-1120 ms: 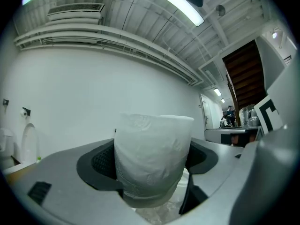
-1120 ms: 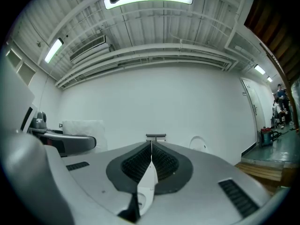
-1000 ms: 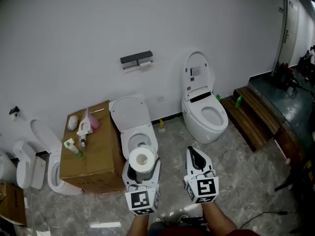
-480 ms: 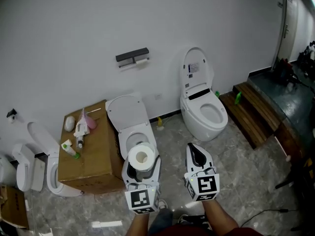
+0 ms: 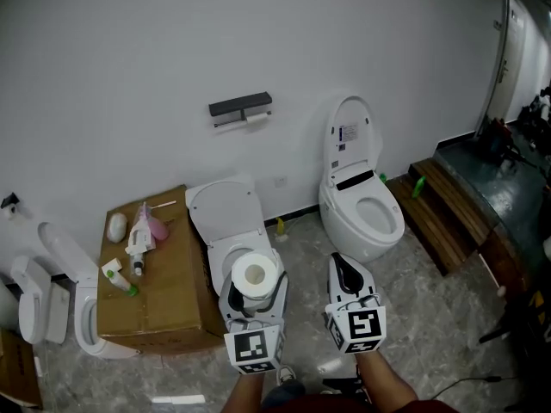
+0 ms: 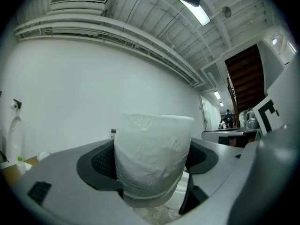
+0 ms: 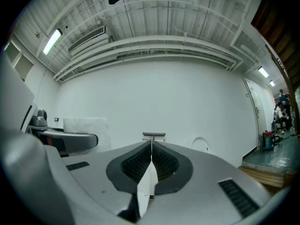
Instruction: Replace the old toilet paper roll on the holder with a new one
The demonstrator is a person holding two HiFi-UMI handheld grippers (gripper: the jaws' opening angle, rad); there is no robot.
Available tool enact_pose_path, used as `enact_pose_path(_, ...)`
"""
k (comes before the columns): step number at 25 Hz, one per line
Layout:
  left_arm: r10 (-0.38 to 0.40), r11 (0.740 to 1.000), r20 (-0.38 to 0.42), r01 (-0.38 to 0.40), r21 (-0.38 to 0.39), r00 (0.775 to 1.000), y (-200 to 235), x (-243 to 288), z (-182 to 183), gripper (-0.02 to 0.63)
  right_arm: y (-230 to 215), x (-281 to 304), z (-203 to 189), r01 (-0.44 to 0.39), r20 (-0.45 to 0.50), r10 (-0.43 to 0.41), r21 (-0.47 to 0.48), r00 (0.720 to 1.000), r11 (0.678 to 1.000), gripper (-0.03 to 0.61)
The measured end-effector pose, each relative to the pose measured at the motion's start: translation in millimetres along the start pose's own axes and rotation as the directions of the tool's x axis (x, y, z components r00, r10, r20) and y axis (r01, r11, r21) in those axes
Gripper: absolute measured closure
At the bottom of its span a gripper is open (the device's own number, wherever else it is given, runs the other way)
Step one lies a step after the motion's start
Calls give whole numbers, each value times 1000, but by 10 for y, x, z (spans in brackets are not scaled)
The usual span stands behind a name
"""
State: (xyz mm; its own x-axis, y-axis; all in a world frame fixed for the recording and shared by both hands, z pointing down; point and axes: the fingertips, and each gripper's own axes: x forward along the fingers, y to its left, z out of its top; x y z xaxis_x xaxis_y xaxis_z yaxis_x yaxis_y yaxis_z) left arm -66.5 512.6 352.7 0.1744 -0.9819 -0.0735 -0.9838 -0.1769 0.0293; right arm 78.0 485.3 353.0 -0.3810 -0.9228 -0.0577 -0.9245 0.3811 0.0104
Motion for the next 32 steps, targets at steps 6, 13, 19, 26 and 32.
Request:
enact_pose_path(6,-1,1000,12,1,-2,1000,490,314,28,176,223,514,24,12,8,-12,-8,1000,1000,560)
enact_pose_path(13,-10,1000,8,10,-1,1000,827,596,-5,176,342,883,5,28,12,-28,-15,1000,1000,560)
enact_pose_path(19,-10,1000,2,10,3,1000,846,876,-72,176,218,1131,-79,27,6,-27,-13,1000,1000,560)
enact_pose_path(26,7,1000,-23,-7,0,1000,705,1564,-238,176,-271,1657,-265,12,-19,-12,-8,1000,1000,560)
enact_pose_path(32,10,1000,-34,-10,6,999,408,2285,-306,176,-919,2133,-298,2,-24,-2,7,1000,1000,560)
